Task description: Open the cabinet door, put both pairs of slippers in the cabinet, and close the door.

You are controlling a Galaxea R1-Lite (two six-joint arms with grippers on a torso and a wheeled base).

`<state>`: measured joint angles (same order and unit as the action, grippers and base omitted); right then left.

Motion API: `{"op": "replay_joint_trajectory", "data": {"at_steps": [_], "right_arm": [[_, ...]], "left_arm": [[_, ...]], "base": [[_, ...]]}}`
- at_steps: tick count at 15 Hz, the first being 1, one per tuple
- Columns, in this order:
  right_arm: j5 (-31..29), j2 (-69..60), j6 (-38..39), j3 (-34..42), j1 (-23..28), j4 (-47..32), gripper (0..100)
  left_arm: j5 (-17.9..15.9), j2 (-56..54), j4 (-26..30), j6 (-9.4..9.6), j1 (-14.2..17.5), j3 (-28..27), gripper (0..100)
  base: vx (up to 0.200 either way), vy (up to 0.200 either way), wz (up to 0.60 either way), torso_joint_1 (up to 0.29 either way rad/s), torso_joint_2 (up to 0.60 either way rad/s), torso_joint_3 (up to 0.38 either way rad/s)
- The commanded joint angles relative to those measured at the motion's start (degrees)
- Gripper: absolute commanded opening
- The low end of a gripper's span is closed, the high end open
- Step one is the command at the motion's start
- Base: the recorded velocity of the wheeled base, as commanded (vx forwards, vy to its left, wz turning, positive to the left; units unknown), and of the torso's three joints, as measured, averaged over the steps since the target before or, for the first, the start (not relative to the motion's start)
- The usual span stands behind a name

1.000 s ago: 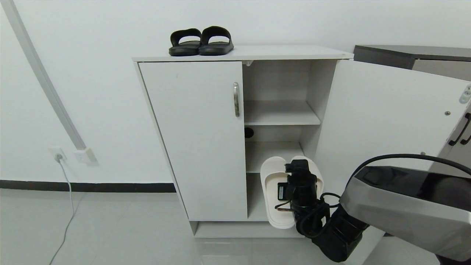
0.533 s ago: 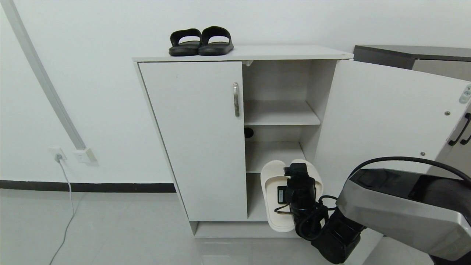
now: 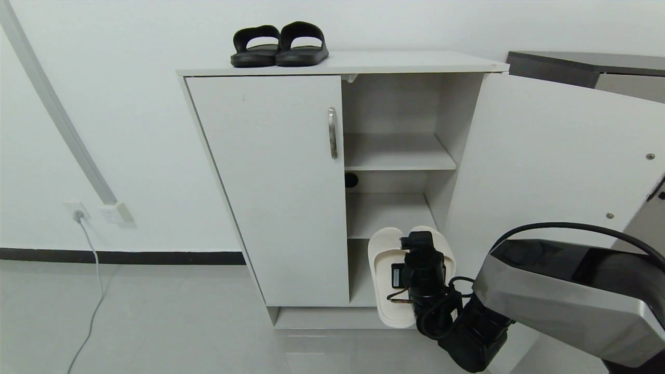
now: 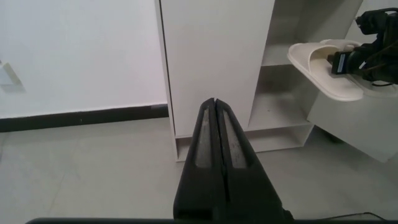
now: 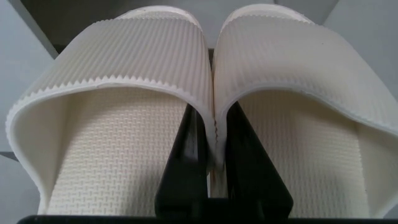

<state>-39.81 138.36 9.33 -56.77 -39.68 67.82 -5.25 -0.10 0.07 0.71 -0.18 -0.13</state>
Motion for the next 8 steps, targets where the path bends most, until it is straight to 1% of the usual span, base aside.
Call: {"op": "replay_joint_trajectory", "data": {"at_steps": [1,5,7,8], "right_arm": [[0.0,0.42,-0.01,-0.09,-0.05,0.04,0],[0.0,0.59,0.17,-0.09,-0.05,1.0,0],[-0.09,1.91,-2.65,0.52,-0.13,9.7,0],[0.0,2.53,-4.14,0.61,-0.05,12.34,0]], "left_arm": [[-0.02,0.1,0.01,0.0,0.01,0.05,0],[-0.02,0.1,0.01,-0.09,0.01,-0.04,0],[0.07,0.1,-0.07,-0.44,0.01,0.05,0],[0.07,0.1,-0.07,-0.44,0.01,-0.04,0]], "base": [[0.0,0.0,0.0,-0.002,0.0,-0.198],[0.0,0.0,0.0,0.004,0.0,-0.195],[0.0,0.0,0.0,0.007,0.0,-0.183],[0.0,0.0,0.0,0.002,0.0,-0.085]]}}
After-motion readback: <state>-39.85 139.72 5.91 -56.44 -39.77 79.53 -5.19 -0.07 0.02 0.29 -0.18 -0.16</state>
